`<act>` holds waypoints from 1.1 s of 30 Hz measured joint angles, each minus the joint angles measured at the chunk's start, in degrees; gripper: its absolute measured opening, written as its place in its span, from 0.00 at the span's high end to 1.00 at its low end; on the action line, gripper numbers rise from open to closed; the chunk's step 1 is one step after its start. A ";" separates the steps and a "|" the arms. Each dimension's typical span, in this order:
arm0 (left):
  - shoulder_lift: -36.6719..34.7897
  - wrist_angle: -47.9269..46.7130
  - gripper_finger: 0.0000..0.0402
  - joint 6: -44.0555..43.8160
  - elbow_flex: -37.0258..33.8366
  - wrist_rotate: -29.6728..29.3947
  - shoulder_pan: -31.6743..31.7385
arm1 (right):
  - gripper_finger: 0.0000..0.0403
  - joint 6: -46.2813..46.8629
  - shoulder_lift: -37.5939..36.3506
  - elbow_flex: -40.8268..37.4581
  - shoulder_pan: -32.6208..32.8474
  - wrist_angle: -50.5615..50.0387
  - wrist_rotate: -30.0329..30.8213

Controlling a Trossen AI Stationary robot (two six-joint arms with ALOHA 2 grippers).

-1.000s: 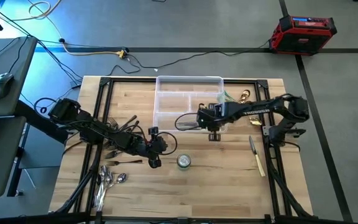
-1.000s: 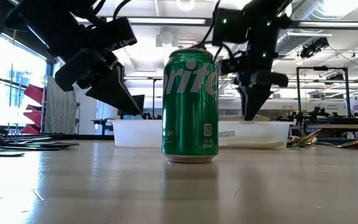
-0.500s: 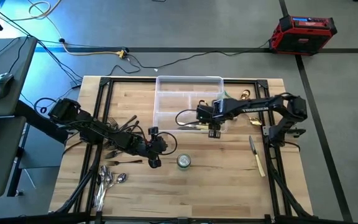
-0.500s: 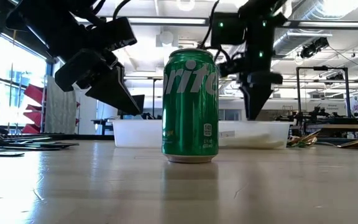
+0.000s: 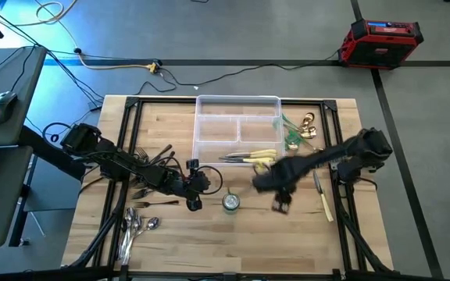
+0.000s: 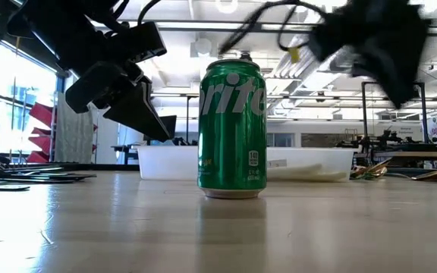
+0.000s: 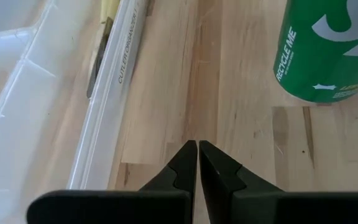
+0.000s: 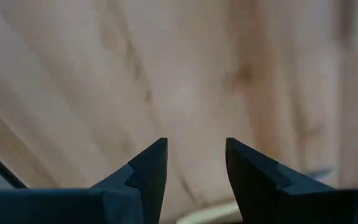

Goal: Sort silverware
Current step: Put the yellow table knife into the silverware tray

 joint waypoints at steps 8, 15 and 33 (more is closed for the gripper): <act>0.00 0.46 1.00 0.00 0.00 0.33 -0.02 | 0.79 25.04 0.00 -15.95 9.39 -4.93 -5.75; 0.00 1.98 1.00 0.46 0.00 0.46 -0.02 | 0.99 32.96 0.00 -26.54 10.90 -2.70 -10.28; 0.00 2.03 1.00 0.46 0.00 0.46 0.00 | 1.00 36.81 -0.04 -26.42 10.70 10.66 -7.44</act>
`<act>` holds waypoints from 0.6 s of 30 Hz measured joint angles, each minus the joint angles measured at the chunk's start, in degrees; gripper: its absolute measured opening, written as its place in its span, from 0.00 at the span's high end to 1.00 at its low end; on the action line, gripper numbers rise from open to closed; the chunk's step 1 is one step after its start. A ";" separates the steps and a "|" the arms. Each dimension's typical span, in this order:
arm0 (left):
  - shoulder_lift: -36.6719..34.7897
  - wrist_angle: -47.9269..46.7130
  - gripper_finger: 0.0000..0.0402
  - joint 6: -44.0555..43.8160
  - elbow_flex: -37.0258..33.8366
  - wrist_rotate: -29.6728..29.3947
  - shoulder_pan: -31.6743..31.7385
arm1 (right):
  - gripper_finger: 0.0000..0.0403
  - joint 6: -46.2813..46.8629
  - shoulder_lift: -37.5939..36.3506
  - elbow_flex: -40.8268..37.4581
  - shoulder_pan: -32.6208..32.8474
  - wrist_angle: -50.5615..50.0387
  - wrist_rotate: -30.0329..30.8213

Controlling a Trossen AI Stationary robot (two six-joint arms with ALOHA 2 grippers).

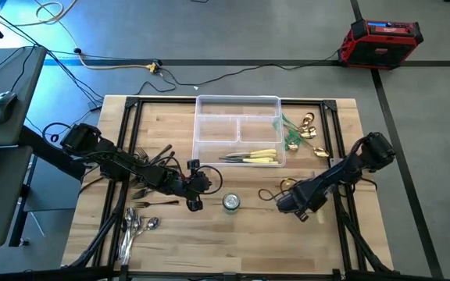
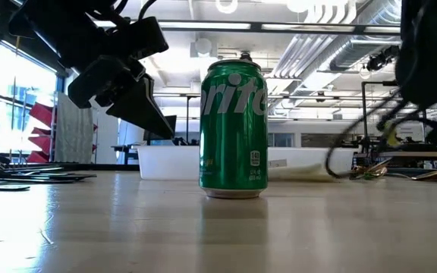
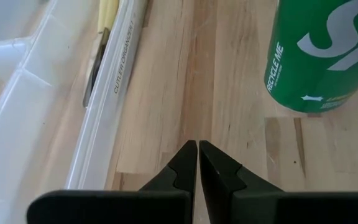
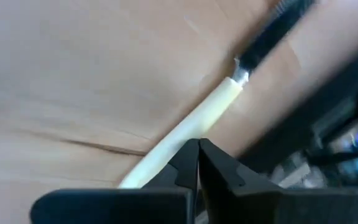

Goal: Sort silverware
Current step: Put the yellow table knife into the silverware tray

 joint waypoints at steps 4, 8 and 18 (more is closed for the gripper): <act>0.00 0.04 1.00 0.00 0.00 0.00 0.00 | 1.00 -3.31 0.04 5.68 0.00 1.19 10.49; 0.00 0.20 1.00 0.00 0.00 0.00 0.00 | 1.00 -5.29 0.07 10.96 -0.02 0.58 18.91; 0.00 0.13 1.00 -0.02 0.00 0.48 -0.02 | 0.92 -6.83 0.07 15.13 -2.28 6.90 25.37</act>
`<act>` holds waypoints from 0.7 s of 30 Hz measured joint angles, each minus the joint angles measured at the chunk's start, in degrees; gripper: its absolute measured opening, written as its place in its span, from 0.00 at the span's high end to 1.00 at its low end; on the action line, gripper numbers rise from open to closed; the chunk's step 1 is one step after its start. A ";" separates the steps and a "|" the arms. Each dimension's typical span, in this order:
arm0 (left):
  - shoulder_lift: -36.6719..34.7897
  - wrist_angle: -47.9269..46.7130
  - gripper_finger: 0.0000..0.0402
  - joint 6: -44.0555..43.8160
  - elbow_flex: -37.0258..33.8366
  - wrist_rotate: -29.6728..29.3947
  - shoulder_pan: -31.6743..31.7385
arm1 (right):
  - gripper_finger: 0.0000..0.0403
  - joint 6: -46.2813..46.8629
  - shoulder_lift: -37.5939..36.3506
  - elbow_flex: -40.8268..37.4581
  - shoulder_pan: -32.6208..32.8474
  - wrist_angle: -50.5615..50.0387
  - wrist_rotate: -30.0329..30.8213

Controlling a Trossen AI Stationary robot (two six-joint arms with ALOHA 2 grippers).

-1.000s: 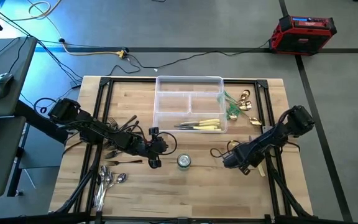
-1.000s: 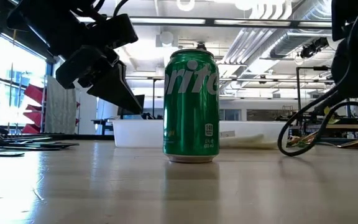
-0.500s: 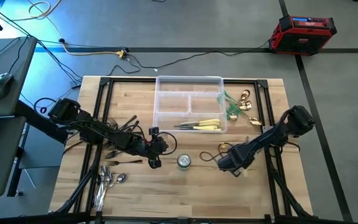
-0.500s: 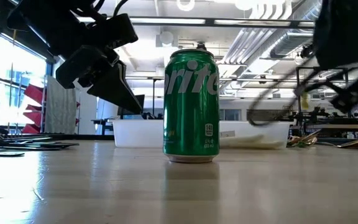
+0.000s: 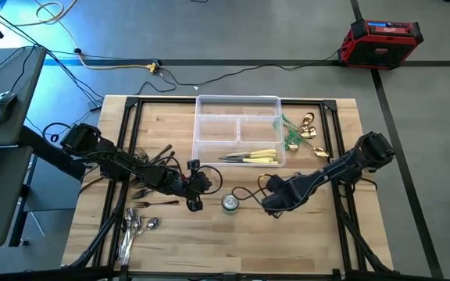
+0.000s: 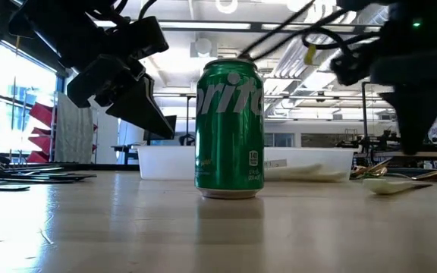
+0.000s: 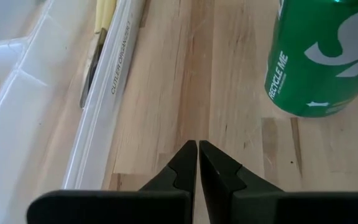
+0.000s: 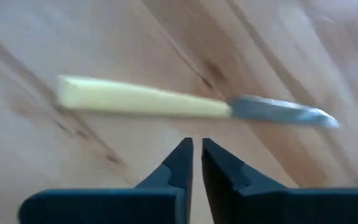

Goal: Sort silverware
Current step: Put the yellow table knife into the silverware tray

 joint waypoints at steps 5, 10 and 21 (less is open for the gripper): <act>0.00 -0.03 1.00 0.00 0.00 0.00 0.00 | 0.81 -3.91 0.00 -3.96 -2.84 17.85 -0.60; 0.00 -0.07 1.00 -0.02 0.00 0.00 0.00 | 0.75 -5.12 0.02 -7.14 -4.57 26.59 -2.61; 0.00 -0.20 1.00 -0.02 0.00 0.00 0.00 | 0.74 1.21 0.02 -7.29 -0.46 17.09 -24.25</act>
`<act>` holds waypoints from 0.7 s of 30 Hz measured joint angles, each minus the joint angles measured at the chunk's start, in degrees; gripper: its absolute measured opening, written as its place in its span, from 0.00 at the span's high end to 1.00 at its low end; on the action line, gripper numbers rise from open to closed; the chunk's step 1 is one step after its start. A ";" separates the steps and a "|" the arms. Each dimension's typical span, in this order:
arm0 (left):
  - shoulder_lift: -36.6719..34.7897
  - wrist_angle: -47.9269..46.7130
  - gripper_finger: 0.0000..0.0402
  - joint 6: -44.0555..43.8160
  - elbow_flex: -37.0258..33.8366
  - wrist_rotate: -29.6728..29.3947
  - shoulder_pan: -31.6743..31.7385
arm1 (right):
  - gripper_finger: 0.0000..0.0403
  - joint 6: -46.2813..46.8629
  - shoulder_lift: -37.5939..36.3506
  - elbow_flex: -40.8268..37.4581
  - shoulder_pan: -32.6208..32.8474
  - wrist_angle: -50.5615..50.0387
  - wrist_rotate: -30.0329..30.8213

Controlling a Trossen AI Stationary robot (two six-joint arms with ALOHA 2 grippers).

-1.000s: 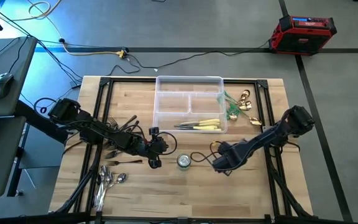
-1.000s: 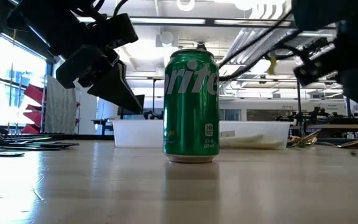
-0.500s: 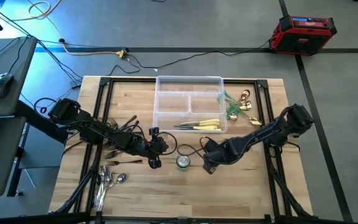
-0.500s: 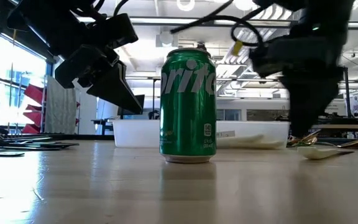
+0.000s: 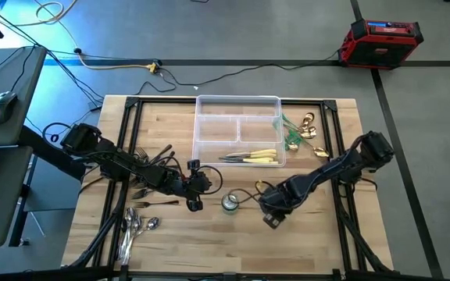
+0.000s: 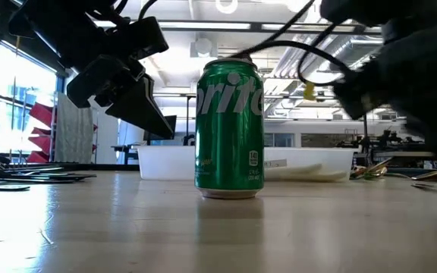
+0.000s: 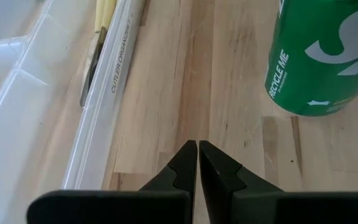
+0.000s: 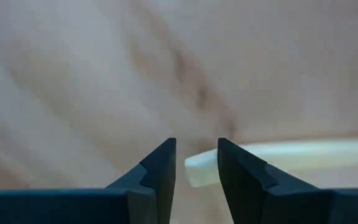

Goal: Sort silverware
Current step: Put the yellow table knife into the silverware tray

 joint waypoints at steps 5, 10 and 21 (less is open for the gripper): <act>0.00 0.02 1.00 0.00 0.02 -0.02 0.00 | 0.74 7.42 0.00 0.00 4.30 -3.36 2.50; 0.00 0.04 1.00 0.00 0.00 0.00 0.00 | 0.74 9.77 0.00 0.00 7.31 -3.21 3.82; 0.00 0.05 1.00 0.00 0.00 0.20 0.02 | 0.74 19.57 -7.10 0.00 9.69 -5.74 15.96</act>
